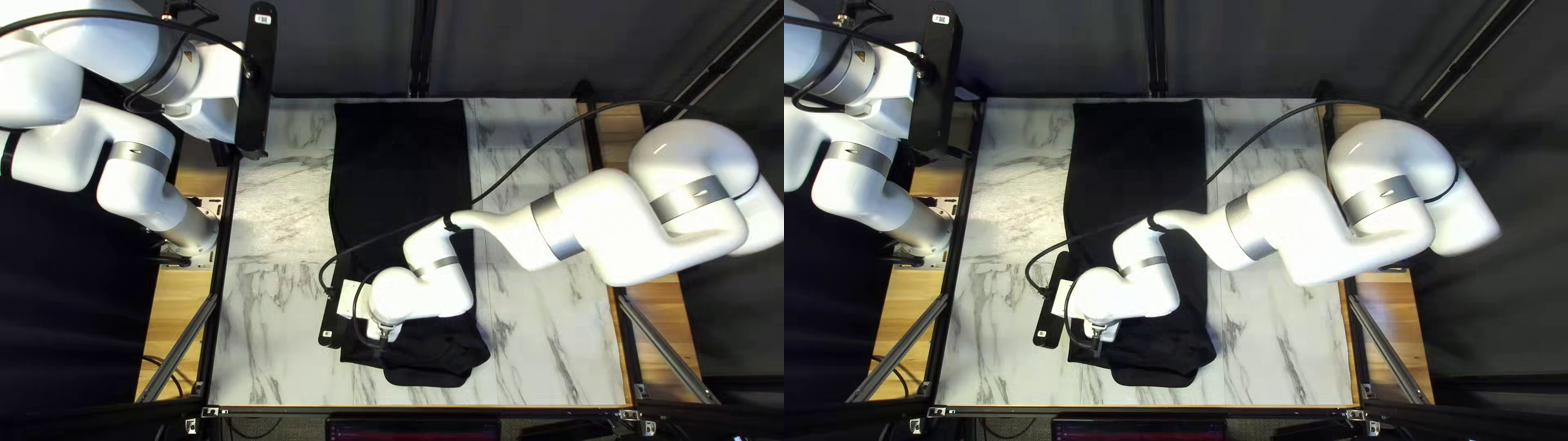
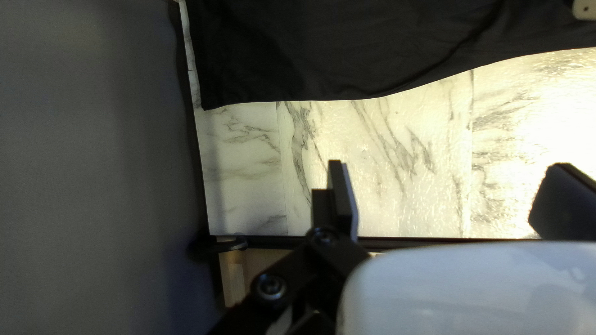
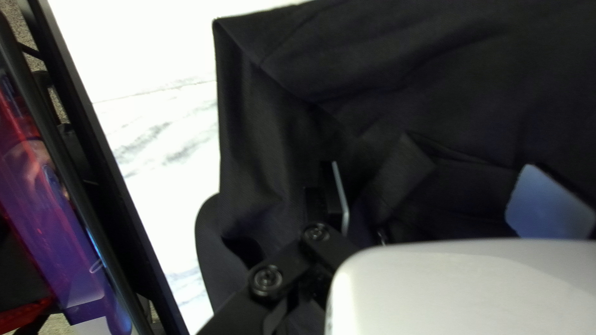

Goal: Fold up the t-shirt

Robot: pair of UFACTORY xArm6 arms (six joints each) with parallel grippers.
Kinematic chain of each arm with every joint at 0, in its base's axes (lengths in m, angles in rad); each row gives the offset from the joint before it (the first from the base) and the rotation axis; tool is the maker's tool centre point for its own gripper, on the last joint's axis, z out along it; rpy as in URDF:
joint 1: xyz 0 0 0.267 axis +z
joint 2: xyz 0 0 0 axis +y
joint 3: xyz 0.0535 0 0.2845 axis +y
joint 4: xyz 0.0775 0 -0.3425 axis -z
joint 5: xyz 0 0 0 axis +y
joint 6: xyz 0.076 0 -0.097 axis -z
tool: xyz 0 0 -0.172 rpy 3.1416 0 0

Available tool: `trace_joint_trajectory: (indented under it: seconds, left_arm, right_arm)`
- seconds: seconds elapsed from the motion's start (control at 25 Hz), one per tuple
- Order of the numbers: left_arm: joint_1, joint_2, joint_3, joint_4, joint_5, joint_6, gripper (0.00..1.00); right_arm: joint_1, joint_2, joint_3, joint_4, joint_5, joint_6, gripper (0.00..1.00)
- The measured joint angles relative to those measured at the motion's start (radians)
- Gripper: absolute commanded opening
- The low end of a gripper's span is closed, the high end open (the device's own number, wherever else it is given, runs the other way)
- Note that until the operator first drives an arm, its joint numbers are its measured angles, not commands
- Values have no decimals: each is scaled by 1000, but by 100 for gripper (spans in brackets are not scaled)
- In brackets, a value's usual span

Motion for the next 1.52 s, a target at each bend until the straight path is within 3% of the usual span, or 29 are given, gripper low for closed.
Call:
trace_joint_trajectory:
  seconds: [0.2,0.36,0.56,0.76,0.92,1.24,1.28,1.32,1.36,1.4,1.44,1.52]
  left_arm:
    - [0,0,0,0,0,0,100]
    - [0,0,0,0,0,0,100]
    - [0,0,0,0,0,0,100]
    - [0,0,0,0,0,0,100]
    - [0,0,0,0,0,0,100]
    - [0,0,0,0,0,0,100]
    - [0,0,0,0,0,0,100]
    - [0,0,0,0,0,0,100]
    - [0,0,0,0,0,0,100]
    - [0,0,0,0,0,0,100]
    - [0,0,0,0,0,0,100]
    - [0,0,0,0,0,0,100]
  right_arm:
    - [12,-31,20,-9,3,24,1]
    - [39,-95,90,-38,-23,78,1]
    - [89,-219,237,-105,-87,201,0]
    - [139,-374,436,-199,-160,372,0]
    - [173,-466,534,-288,-190,515,0]
    - [170,-621,754,-400,-259,691,4]
    - [164,-636,781,-404,-271,698,10]
    - [157,-648,807,-405,-283,703,29]
    - [150,-659,835,-405,-299,707,72]
    - [142,-668,862,-402,-317,711,91]
    - [134,-674,888,-397,-337,712,100]
    - [121,-676,918,-377,-364,707,100]
